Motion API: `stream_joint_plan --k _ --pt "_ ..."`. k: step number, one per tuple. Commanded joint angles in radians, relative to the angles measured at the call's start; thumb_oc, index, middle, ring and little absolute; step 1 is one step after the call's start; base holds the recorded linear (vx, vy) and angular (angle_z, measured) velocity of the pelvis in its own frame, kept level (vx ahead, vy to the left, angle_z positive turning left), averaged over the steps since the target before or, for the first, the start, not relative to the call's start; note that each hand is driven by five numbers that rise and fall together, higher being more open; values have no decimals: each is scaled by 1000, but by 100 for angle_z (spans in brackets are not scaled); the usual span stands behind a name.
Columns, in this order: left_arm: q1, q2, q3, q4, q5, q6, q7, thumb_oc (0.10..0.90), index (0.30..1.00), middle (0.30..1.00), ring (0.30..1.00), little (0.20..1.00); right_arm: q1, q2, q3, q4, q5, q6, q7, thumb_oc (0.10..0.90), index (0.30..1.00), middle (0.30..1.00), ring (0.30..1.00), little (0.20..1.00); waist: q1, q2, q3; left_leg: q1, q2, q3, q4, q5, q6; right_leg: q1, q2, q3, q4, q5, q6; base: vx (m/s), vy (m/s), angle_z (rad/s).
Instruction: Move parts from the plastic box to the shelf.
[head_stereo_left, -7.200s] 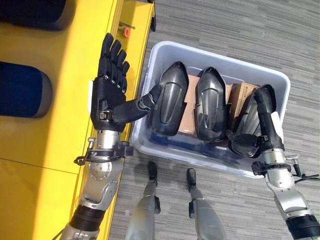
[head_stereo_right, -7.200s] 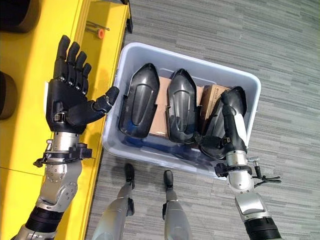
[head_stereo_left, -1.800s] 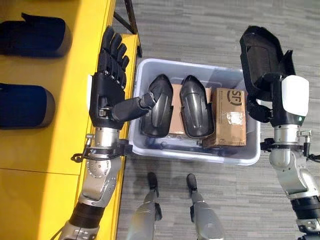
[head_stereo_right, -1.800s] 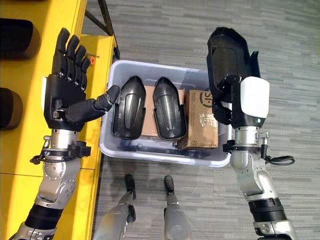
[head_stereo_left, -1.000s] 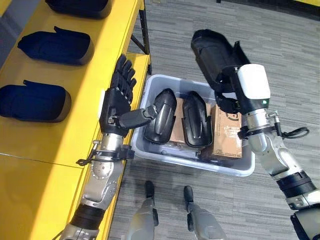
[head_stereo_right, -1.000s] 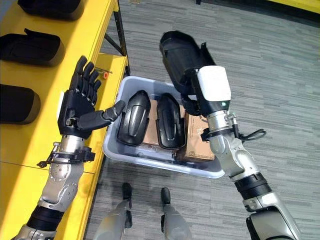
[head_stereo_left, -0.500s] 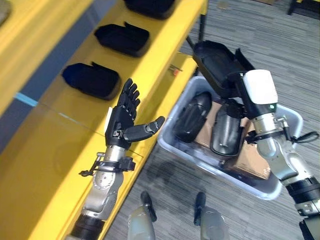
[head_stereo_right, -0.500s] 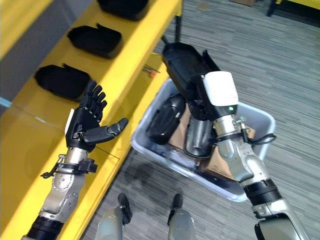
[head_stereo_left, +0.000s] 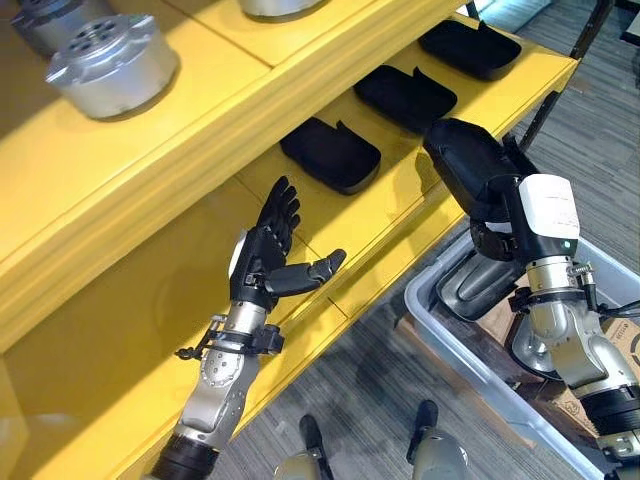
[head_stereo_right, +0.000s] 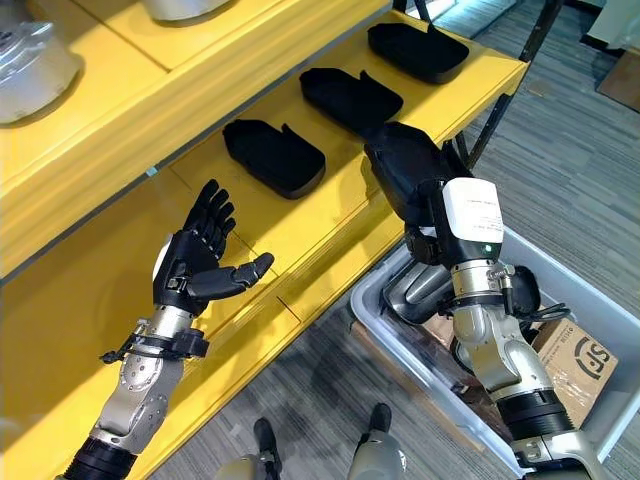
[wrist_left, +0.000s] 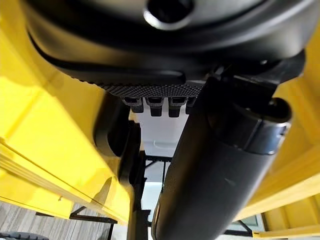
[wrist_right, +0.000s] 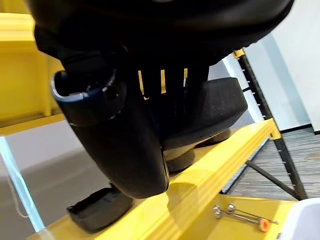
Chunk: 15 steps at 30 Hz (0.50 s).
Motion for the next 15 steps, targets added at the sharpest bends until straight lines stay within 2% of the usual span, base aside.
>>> stream_joint_plan --k 1,5,7,14,15 --pt "-18 13 84 -109 19 -99 -21 900 1000 1000 1000 1000 -76 0 -53 -106 -21 -38 -60 400 300 300 300 300 0 -75 -94 44 11 -21 86 -167 -11 106 -46 -17 -19 -53 38 42 90 8" --pt "2 15 102 -116 32 -97 -21 900 1000 1000 1000 1000 -66 8 -54 -104 -23 -37 -51 400 300 300 300 300 7 -90 -103 36 -12 -35 93 -181 1 124 -62 -26 -44 -28 52 31 95 14" --pt "15 12 117 -119 44 -98 -17 900 1000 1000 1000 1000 -65 19 -49 -105 -27 -36 -42 400 300 300 300 300 16 -102 -109 26 -38 -48 100 -196 13 144 -79 -34 -77 0 67 20 133 10" --pt "39 18 144 -131 64 -101 -6 900 1000 1000 1000 1000 -81 39 -29 -100 -39 -31 -28 400 300 300 300 300 31 -121 -118 -3 -108 -80 120 -226 52 163 -129 -41 -126 78 102 1 146 19" --pt "50 16 158 -133 72 -103 2 900 1000 1000 1000 1000 -89 46 -24 -101 -46 -30 -22 400 300 300 300 300 38 -125 -122 -6 -130 -86 120 -236 66 163 -145 -35 -133 101 110 9 124 19"
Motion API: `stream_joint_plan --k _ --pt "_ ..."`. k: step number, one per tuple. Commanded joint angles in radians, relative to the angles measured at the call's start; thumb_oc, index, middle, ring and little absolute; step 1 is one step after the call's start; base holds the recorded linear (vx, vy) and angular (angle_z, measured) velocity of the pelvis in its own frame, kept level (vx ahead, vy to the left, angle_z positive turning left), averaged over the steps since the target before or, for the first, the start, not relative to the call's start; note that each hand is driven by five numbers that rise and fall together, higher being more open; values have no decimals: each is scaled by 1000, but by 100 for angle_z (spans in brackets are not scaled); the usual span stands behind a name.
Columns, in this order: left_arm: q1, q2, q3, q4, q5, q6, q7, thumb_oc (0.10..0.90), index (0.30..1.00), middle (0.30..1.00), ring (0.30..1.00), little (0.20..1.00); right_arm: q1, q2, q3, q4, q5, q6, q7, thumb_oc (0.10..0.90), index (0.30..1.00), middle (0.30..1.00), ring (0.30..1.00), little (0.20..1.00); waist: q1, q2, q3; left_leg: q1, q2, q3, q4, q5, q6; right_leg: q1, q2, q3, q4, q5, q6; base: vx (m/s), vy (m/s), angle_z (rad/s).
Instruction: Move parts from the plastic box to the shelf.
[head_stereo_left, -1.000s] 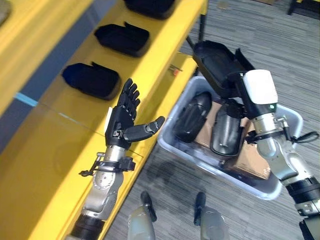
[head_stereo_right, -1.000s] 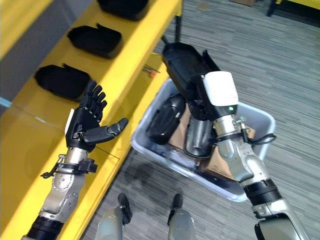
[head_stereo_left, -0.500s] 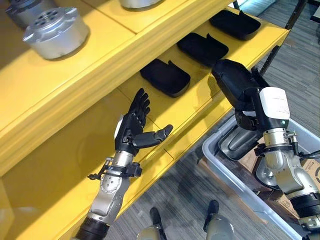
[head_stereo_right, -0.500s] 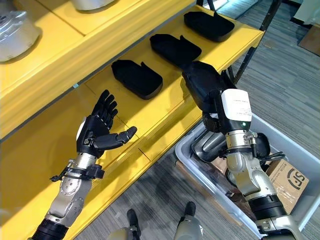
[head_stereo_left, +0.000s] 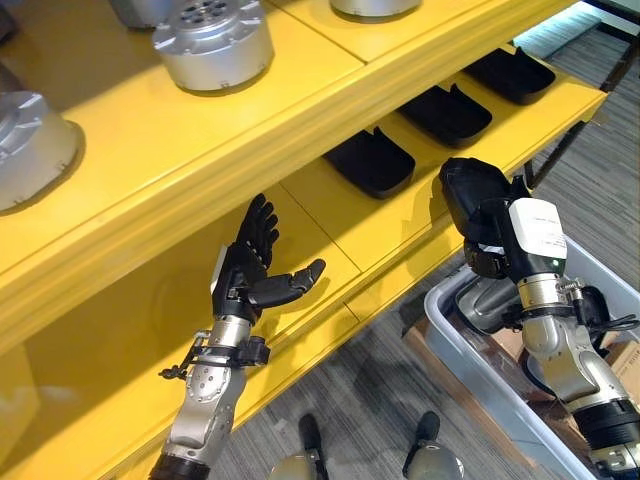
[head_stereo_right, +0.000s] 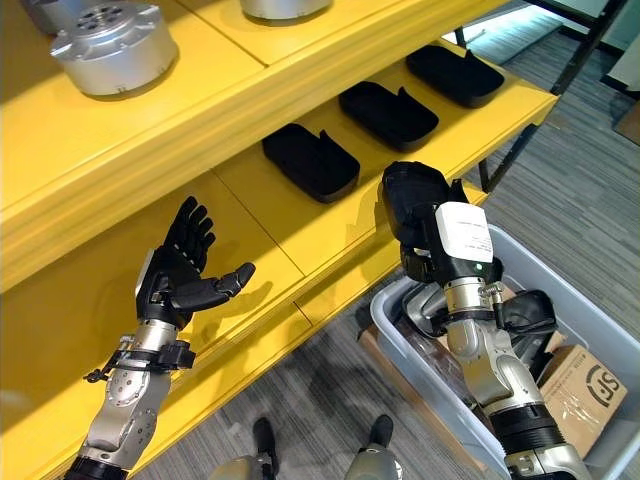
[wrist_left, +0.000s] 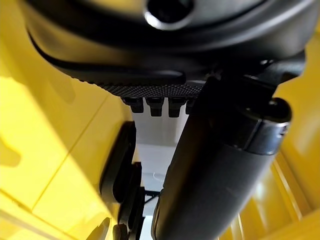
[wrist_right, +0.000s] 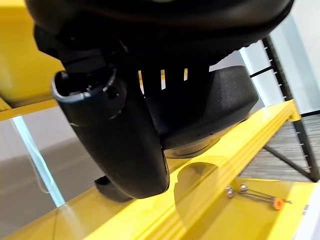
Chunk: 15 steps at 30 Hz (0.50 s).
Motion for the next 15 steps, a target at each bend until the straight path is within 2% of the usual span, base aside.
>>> stream_joint_plan --k 1,2,4,5,7,9,12,13,15 --pt "-26 26 80 -133 43 -102 0 900 1000 1000 1000 1000 -149 4 -24 -100 -43 -47 -55 400 300 300 300 300 16 -69 -95 23 -52 -12 106 -220 37 87 -84 35 -41 46 70 23 189 17" --pt "-22 26 86 -133 51 -102 6 900 1000 1000 1000 1000 -152 10 -20 -99 -46 -45 -52 400 300 300 300 300 19 -69 -98 27 -64 -16 101 -223 46 86 -91 38 -42 46 72 54 199 12" --pt "-18 23 94 -131 54 -103 16 900 1000 1000 1000 1000 -159 19 -8 -92 -59 -37 -48 400 300 300 300 300 13 -81 -98 36 -96 -31 88 -225 70 73 -111 102 -13 88 77 22 219 13" --pt "-18 25 96 -132 54 -105 16 900 1000 1000 1000 1000 -163 20 -5 -92 -64 -36 -47 400 300 300 300 300 9 -84 -92 30 -100 -22 90 -210 79 60 -112 117 -3 98 61 -37 123 31" --pt "-16 27 99 -134 53 -105 12 900 1000 1000 1000 1000 -166 21 -3 -98 -80 -35 -43 400 300 300 300 300 1 -80 -90 41 -106 -33 75 -203 90 31 -86 203 41 82 47 14 118 33" --pt "-21 30 96 -135 52 -108 12 900 1000 1000 1000 1000 -174 15 -4 -118 -97 -39 -44 400 300 300 300 300 -11 -73 -83 58 -108 -50 49 -191 97 -10 -32 308 87 57 33 27 80 24" --pt "-36 31 80 -124 50 -109 12 900 1000 1000 1000 1000 -172 -11 -19 -151 -134 -39 -54 400 300 300 300 300 -39 -58 -74 65 -105 -94 26 -165 98 -61 88 465 145 -38 5 16 21 40" --pt "-40 32 75 -120 50 -107 10 900 1000 1000 1000 1000 -167 -17 -27 -163 -145 -42 -57 400 300 300 300 300 -47 -55 -76 68 -103 -110 15 -157 95 -64 123 502 151 -80 -2 38 -15 45" --pt "-45 30 69 -119 55 -104 10 900 1000 1000 1000 1000 -167 -25 -35 -179 -159 -43 -66 400 300 300 300 300 -54 -54 -82 68 -105 -132 7 -148 92 -73 167 553 160 -110 -5 38 -52 47"
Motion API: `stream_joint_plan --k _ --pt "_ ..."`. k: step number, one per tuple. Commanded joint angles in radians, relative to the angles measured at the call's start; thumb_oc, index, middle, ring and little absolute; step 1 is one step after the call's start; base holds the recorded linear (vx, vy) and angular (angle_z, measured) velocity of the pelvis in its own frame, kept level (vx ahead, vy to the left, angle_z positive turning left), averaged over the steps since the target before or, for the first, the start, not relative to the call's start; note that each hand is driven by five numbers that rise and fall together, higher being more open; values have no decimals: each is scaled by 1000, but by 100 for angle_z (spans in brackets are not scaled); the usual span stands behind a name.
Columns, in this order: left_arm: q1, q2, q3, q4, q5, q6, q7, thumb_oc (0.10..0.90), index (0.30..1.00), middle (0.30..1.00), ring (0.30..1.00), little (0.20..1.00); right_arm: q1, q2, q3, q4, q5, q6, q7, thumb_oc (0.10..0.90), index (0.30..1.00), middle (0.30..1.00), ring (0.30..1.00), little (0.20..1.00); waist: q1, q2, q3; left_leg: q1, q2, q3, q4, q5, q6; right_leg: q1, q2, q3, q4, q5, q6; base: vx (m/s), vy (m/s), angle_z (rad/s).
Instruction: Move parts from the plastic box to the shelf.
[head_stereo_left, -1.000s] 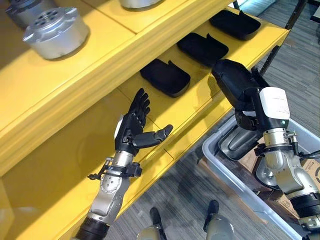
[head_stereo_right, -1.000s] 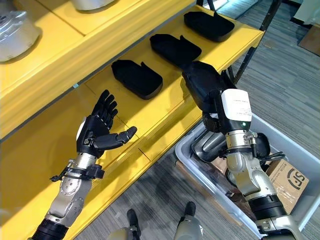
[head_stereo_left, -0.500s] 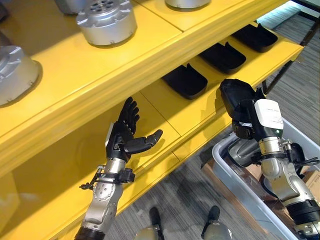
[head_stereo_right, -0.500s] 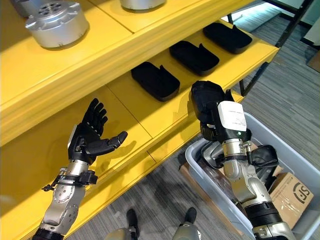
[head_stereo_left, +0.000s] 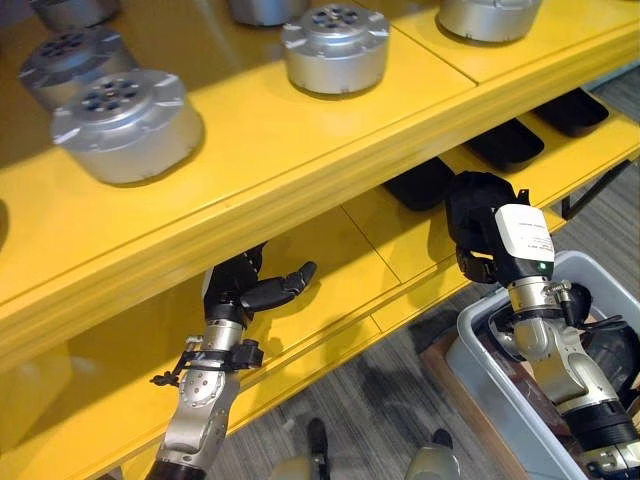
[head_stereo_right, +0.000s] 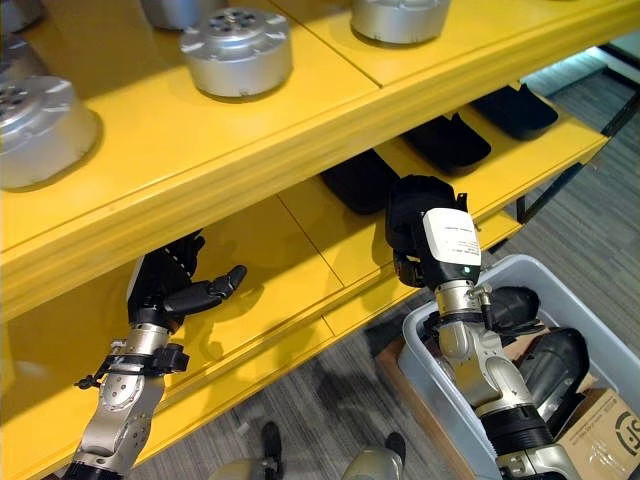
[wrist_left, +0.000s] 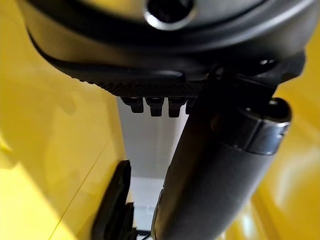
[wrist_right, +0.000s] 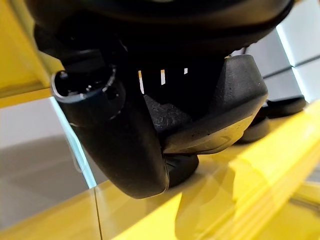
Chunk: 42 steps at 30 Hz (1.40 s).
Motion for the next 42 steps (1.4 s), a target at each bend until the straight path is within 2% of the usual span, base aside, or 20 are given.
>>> stream_joint_plan --k 1,3,9,19,25,32,38,42 --pt "-72 24 24 -120 37 -98 -1 900 1000 1000 1000 1000 -172 -62 -50 -172 -79 -59 -103 400 300 300 300 300 -10 -21 -72 65 -52 -1 9 -138 17 -11 132 81 2 -11 1 37 -114 58" --pt "-87 26 14 -108 36 -97 2 900 1000 1000 1000 1000 -183 -67 -53 -190 -86 -66 -110 400 300 300 300 300 -3 -28 -72 58 -52 -19 27 -143 9 -4 140 98 -32 -17 -2 28 -146 45" --pt "-89 22 1 -109 26 -92 6 900 1000 1000 1000 1000 -222 -85 -41 -195 -97 -64 -130 400 300 300 300 300 17 -49 -104 43 -23 -31 47 -141 -16 67 129 53 -128 -14 0 20 -186 19" --pt "-73 19 -24 -113 33 -70 -12 900 1000 1000 1000 1000 -168 -105 -97 -237 -100 -77 -135 400 300 300 300 300 10 -53 -147 81 23 -50 12 -118 -44 132 149 4 -174 -25 -21 25 -118 12" --pt "-64 19 -40 -108 23 -71 -17 900 1000 1000 1000 1000 -241 -121 -27 -205 -99 -89 -132 400 300 300 300 300 23 -52 -159 104 41 -56 -6 -109 -56 156 163 -10 -182 -38 -32 8 -67 5" --pt "-56 24 -40 -97 8 -68 1 900 1000 1000 1000 1000 -386 -110 101 -142 -71 -95 -108 400 300 300 300 300 48 -47 -155 103 58 -74 -19 -82 -74 165 182 -36 -173 -57 -53 -36 -85 4" --pt "-37 28 -46 -90 -4 -62 13 900 1000 1000 1000 1000 -503 -82 193 -72 -41 -93 -94 400 300 300 300 300 76 -40 -131 75 92 -118 -18 -36 -102 149 229 -84 -113 -103 -90 -90 -146 16" --pt "-31 39 -35 -88 -6 -59 21 900 1000 1000 1000 1000 -555 -77 218 -27 -3 -97 -106 400 300 300 300 300 96 -42 -88 6 109 -173 16 13 -138 130 257 -132 -84 -132 -121 -155 -198 42"
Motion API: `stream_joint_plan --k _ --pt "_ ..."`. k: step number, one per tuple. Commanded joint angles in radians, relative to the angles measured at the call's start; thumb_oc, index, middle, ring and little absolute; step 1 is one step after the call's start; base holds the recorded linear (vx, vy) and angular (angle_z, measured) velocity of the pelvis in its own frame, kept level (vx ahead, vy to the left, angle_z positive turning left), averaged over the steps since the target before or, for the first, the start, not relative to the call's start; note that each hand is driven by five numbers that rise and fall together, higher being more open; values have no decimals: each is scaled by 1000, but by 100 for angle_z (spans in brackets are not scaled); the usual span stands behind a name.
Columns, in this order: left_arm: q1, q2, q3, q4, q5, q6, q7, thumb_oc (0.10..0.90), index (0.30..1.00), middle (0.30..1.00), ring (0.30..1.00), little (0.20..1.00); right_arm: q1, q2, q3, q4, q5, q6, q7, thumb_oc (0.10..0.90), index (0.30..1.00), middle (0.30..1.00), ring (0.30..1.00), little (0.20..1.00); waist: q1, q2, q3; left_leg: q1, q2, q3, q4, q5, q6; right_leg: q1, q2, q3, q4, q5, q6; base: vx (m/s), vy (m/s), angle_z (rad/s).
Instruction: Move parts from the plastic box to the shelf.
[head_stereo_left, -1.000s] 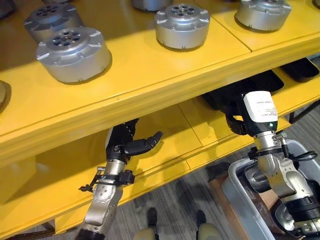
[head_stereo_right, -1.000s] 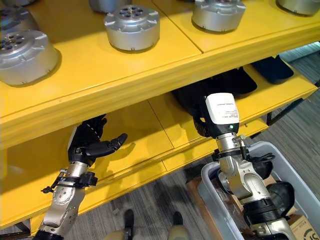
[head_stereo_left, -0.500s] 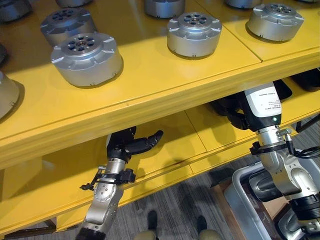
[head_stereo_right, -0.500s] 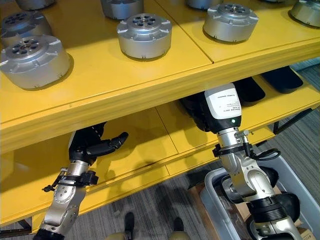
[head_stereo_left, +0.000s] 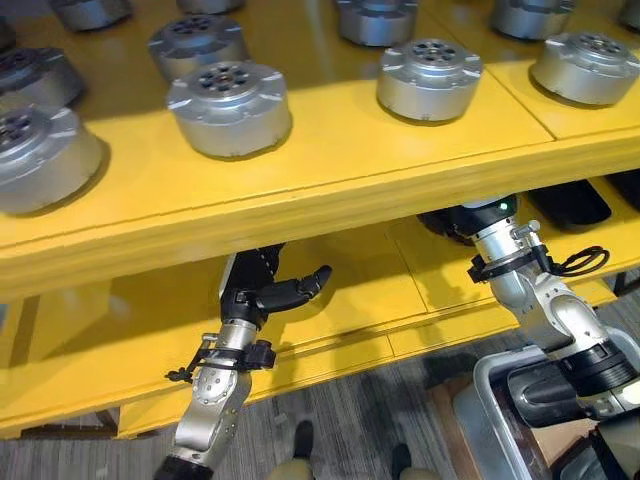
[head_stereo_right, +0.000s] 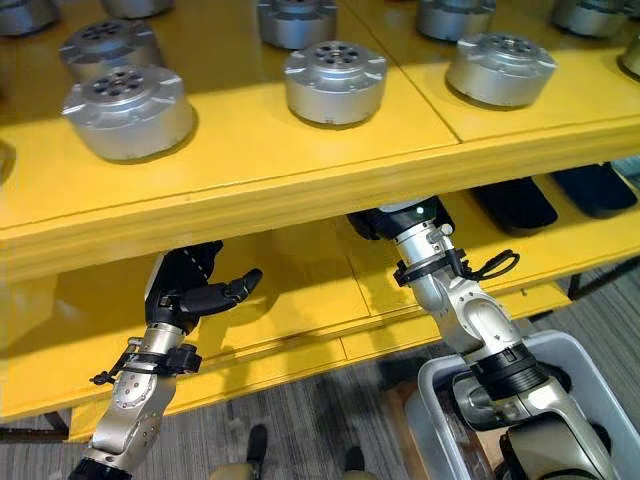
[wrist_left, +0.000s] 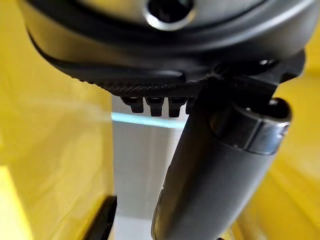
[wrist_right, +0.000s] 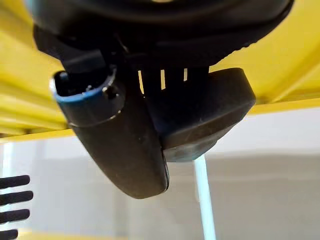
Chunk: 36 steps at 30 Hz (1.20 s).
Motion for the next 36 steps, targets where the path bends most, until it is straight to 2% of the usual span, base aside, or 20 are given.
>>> stream_joint_plan --k 1,2,5,8,10,11,12,14,15,16,17,20,23,27,31,36 --pt "-18 52 38 -96 1 -81 6 900 1000 1000 1000 1000 -207 -4 -19 -17 70 -8 -98 400 300 300 300 300 36 -48 -75 -25 58 49 61 -51 -35 -127 72 28 198 -133 -106 -193 -172 70" --pt "-20 53 39 -98 -3 -79 4 900 1000 1000 1000 1000 -214 -13 -20 -12 80 -7 -99 400 300 300 300 300 33 -46 -62 -48 50 35 85 -51 -36 -133 69 10 208 -134 -112 -157 -138 80" --pt "-20 52 40 -89 -5 -75 -4 900 1000 1000 1000 1000 -196 -22 -46 -32 87 -7 -103 400 300 300 300 300 28 -48 -36 -75 61 61 156 -66 -27 -157 50 -19 242 -130 -121 -136 -54 65" --pt "-21 51 47 -85 -8 -77 -6 900 1000 1000 1000 1000 -182 -14 -58 -39 90 -1 -105 400 300 300 300 300 27 -53 -35 -60 117 42 191 -83 -31 -183 35 -18 277 -138 -122 -49 38 34" --pt "-29 51 45 -91 -14 -80 -4 900 1000 1000 1000 1000 -190 -7 -57 -34 93 -1 -119 400 300 300 300 300 27 -43 -28 -52 173 10 185 -47 -41 -216 24 -18 328 -150 -114 -54 97 29" --pt "-29 51 45 -91 -14 -80 -4 900 1000 1000 1000 1000 -191 -7 -57 -33 93 -1 -119 400 300 300 300 300 26 -43 -29 -52 173 9 184 -46 -42 -218 24 -18 330 -151 -115 -35 95 11" --pt "-31 49 43 -93 -21 -80 -3 900 1000 1000 1000 1000 -195 -9 -54 -27 94 1 -125 400 300 300 300 300 22 -34 -29 -44 195 4 167 -32 -47 -232 20 -20 355 -160 -110 -36 232 25" --pt "-35 48 32 -86 -42 -81 -8 900 1000 1000 1000 1000 -219 -40 -50 -14 92 14 -127 400 300 300 300 300 10 6 -32 -24 228 28 57 -35 -66 -283 -16 -32 449 -180 -90 -29 389 42" --pt "-36 47 32 -85 -42 -82 -8 900 1000 1000 1000 1000 -221 -41 -49 -14 92 14 -127 400 300 300 300 300 11 6 -33 -23 228 30 51 -32 -66 -288 -17 -31 455 -182 -90 19 379 44" --pt "-47 48 22 -74 -41 -85 -1 900 1000 1000 1000 1000 -219 -39 -47 -20 88 20 -127 400 300 300 300 300 18 8 -19 -35 186 33 112 -97 -51 -282 -58 -23 458 -170 -80 -2 213 35" --pt "-51 49 20 -72 -41 -86 -1 900 1000 1000 1000 1000 -219 -40 -49 -20 88 21 -127 400 300 300 300 300 18 6 -18 -48 178 30 130 -101 -46 -285 -64 -23 456 -163 -76 8 322 22" --pt "-60 57 14 -71 -53 -94 -5 900 1000 1000 1000 1000 -215 -47 -60 -8 77 40 -118 400 300 300 300 300 16 -1 2 -92 125 63 238 -184 -41 -257 -126 -19 417 -123 -45 57 354 30" --pt "-74 76 11 -71 -51 -100 -6 900 1000 1000 1000 1000 -247 -49 -51 26 89 55 -116 400 300 300 300 300 27 -15 15 -116 100 90 311 -229 -32 -254 -163 -9 399 -107 -21 16 233 9" --pt "-92 101 12 -73 -49 -105 -1 900 1000 1000 1000 1000 -316 -57 -28 93 93 78 -125 400 300 300 300 300 35 -35 32 -168 88 102 427 -287 -21 -282 -191 7 441 -115 -11 -23 125 -1" --pt "-106 118 11 -78 -58 -108 5 900 1000 1000 1000 1000 -449 -63 36 222 122 104 -123 400 300 300 300 300 49 -56 43 -219 92 99 549 -351 -10 -332 -194 37 538 -152 -10 -26 67 -16" --pt "-114 126 12 -87 -62 -107 6 900 1000 1000 1000 1000 -550 -52 86 338 149 122 -130 400 300 300 300 300 64 -71 54 -264 104 79 637 -392 -4 -377 -186 53 632 -202 -23 -24 -5 -7"
